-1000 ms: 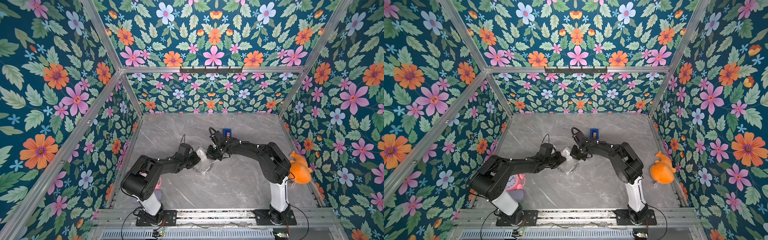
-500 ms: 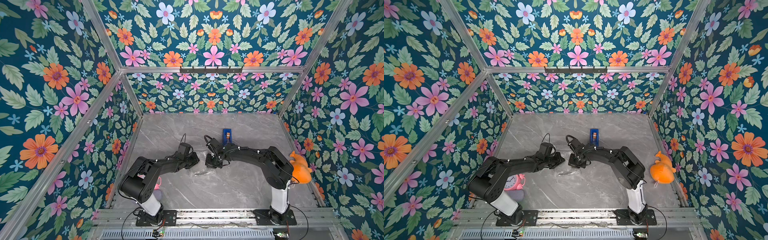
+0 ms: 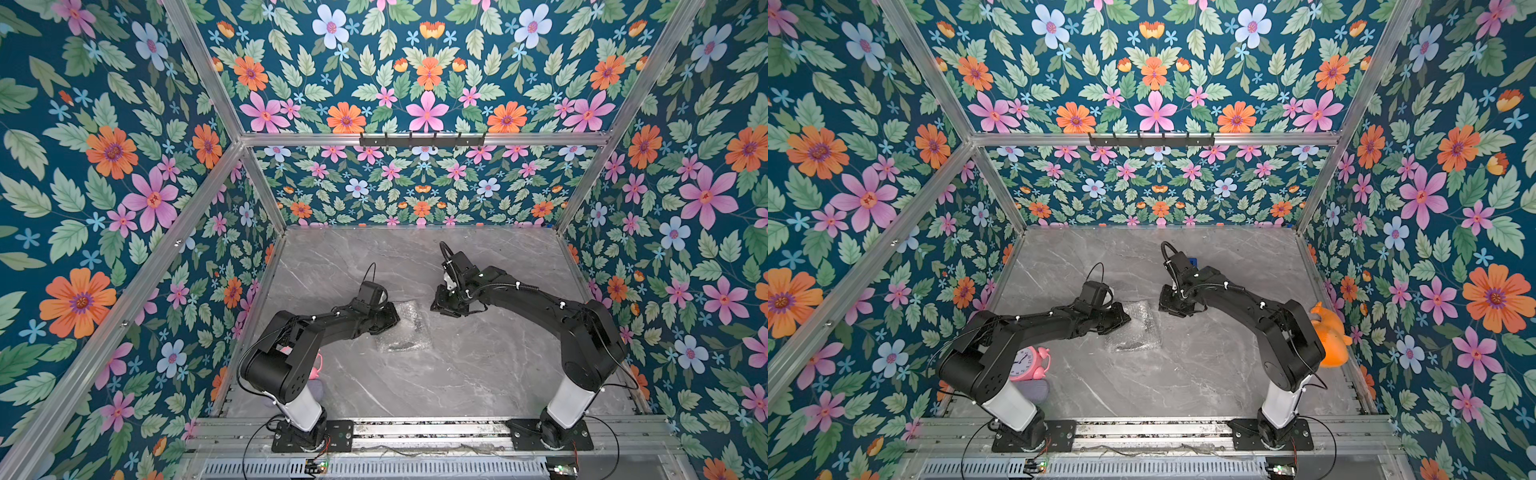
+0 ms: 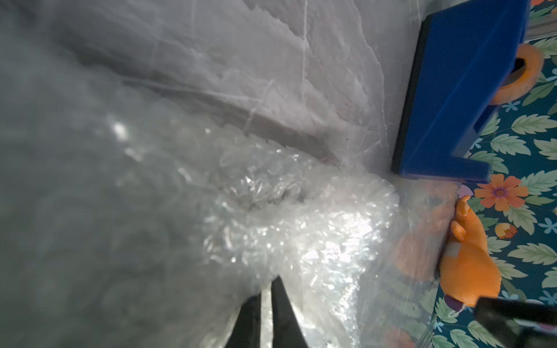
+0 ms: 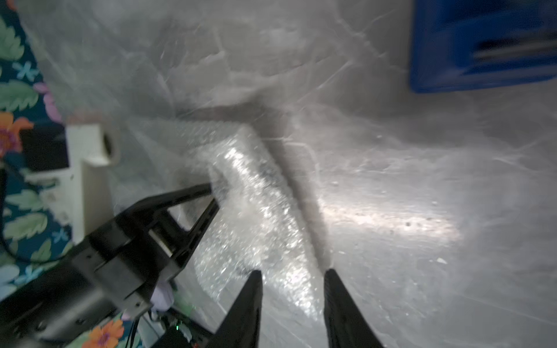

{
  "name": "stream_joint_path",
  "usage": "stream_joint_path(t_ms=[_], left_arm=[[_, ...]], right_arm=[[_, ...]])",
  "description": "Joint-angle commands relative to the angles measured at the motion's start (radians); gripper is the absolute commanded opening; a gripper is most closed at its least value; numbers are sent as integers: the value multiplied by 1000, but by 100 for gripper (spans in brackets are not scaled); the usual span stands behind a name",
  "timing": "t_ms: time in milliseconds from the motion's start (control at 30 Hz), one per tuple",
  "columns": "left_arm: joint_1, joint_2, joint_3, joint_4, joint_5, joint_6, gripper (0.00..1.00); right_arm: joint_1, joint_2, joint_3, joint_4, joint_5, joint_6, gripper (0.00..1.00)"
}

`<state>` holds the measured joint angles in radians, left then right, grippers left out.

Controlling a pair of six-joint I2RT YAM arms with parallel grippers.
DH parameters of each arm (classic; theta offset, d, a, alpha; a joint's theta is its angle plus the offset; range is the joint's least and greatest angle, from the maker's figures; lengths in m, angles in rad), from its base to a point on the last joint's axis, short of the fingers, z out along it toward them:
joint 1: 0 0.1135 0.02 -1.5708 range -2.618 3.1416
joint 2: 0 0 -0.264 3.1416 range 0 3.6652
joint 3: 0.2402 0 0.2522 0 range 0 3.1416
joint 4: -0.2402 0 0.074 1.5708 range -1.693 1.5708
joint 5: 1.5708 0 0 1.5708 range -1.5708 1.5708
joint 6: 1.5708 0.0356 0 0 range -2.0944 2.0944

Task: Wrap dinner plates in bubble wrap
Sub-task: Wrap the plate in the bubble wrap.

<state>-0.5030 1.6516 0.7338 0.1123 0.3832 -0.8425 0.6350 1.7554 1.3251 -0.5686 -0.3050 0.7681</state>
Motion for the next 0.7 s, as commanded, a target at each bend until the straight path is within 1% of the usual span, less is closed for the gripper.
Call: stream_joint_path(t_ms=[0, 67, 233, 400, 500, 567, 667], left_arm=[[0, 3, 4, -4, 15, 3, 12], [0, 4, 1, 3, 19, 1, 12], [0, -7, 4, -2, 10, 2, 12], [0, -7, 2, -8, 6, 15, 12], [0, -6, 2, -13, 4, 24, 12], [0, -11, 3, -17, -2, 29, 12], [0, -12, 1, -18, -6, 33, 12]], right_arm=[[50, 41, 52, 35, -143, -108, 29], [74, 101, 67, 70, -174, -76, 19], [96, 219, 109, 157, -195, -8, 10], [85, 291, 172, 155, -148, 6, 7], [73, 335, 221, 78, -100, -8, 4], [62, 343, 210, 70, -95, 1, 3], [60, 311, 183, 85, -97, 2, 3]])
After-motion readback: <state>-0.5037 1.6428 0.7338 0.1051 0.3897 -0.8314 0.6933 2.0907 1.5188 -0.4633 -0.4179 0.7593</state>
